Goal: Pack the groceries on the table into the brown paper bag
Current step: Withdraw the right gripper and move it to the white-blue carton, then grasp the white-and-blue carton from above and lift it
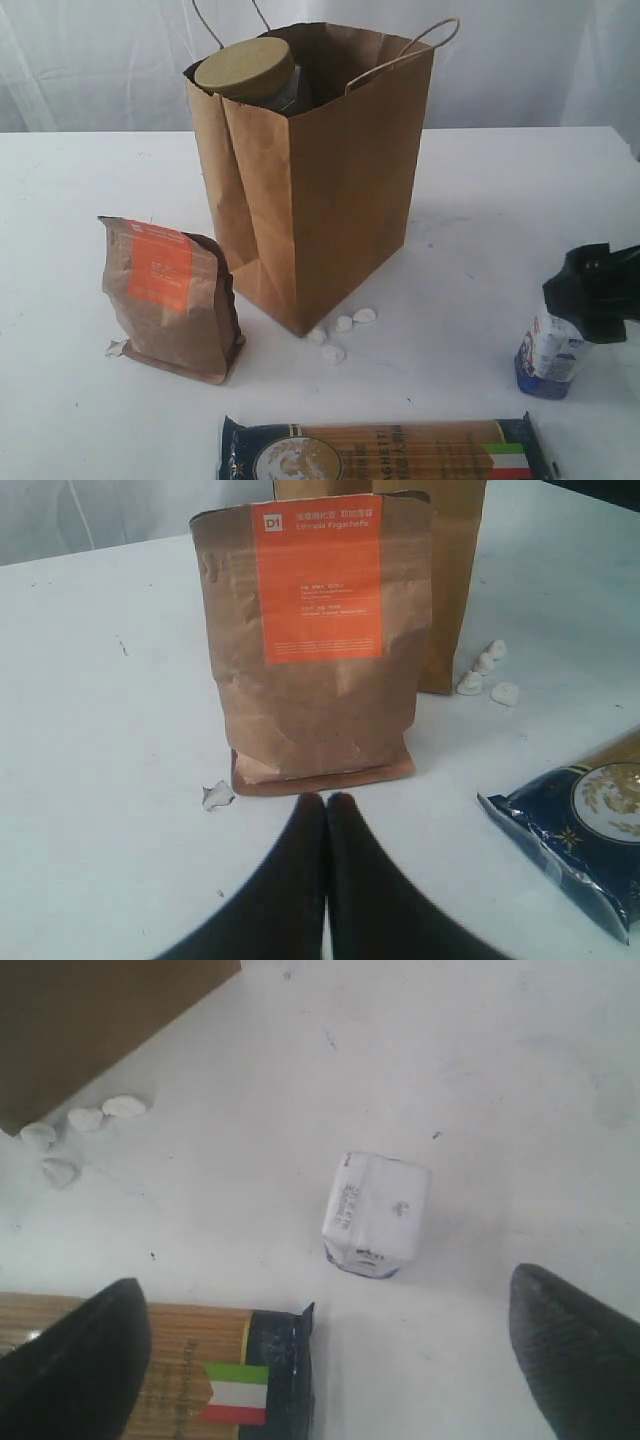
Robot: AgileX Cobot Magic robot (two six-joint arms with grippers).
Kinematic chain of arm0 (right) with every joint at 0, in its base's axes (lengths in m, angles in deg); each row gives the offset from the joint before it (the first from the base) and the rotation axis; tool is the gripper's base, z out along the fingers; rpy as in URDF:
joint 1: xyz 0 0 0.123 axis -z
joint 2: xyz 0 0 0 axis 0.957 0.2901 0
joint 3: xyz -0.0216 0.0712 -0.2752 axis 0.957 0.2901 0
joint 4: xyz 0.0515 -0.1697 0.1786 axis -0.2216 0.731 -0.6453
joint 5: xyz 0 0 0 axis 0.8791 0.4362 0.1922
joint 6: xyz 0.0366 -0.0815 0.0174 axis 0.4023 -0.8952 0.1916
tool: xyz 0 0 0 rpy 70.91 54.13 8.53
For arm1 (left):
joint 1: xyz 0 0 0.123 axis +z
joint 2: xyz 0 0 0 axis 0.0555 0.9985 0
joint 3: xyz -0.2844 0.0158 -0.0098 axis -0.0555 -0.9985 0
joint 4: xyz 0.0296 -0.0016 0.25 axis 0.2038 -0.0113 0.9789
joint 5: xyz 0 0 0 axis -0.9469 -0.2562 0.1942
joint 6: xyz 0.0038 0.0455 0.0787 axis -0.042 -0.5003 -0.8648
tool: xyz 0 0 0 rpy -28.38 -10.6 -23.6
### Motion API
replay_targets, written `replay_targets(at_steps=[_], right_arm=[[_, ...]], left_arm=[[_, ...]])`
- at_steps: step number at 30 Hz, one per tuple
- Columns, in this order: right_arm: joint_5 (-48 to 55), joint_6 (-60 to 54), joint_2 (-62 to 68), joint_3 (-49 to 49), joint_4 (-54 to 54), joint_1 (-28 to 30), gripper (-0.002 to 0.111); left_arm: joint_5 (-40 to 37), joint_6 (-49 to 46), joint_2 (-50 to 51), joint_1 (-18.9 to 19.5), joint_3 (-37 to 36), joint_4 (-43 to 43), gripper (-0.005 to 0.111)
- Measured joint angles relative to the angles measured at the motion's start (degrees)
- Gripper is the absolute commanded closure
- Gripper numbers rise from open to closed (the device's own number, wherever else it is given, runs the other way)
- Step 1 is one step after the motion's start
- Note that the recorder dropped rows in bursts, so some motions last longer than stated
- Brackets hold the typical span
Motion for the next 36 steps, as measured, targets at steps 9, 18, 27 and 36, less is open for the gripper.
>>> replay_targets(at_steps=[9,18,27,36], right_arm=[[-3.4,3.7,11.5,0.4,0.0,5.0,0.019],[-10.5,3.8,22.2,0.4,-0.6,8.6,0.019],[-16.4,3.8,30.4,0.4,-2.3,8.6,0.024],[-18.7,2.6,34.3,0.4,-2.4,8.6,0.097]], left_arm=[[0.0,0.0,0.0,0.0,0.0,0.0,0.107],[0.0,0.0,0.0,0.0,0.0,0.0,0.107],[0.0,0.0,0.0,0.0,0.0,0.0,0.107],[0.0,0.0,0.0,0.0,0.0,0.0,0.107]])
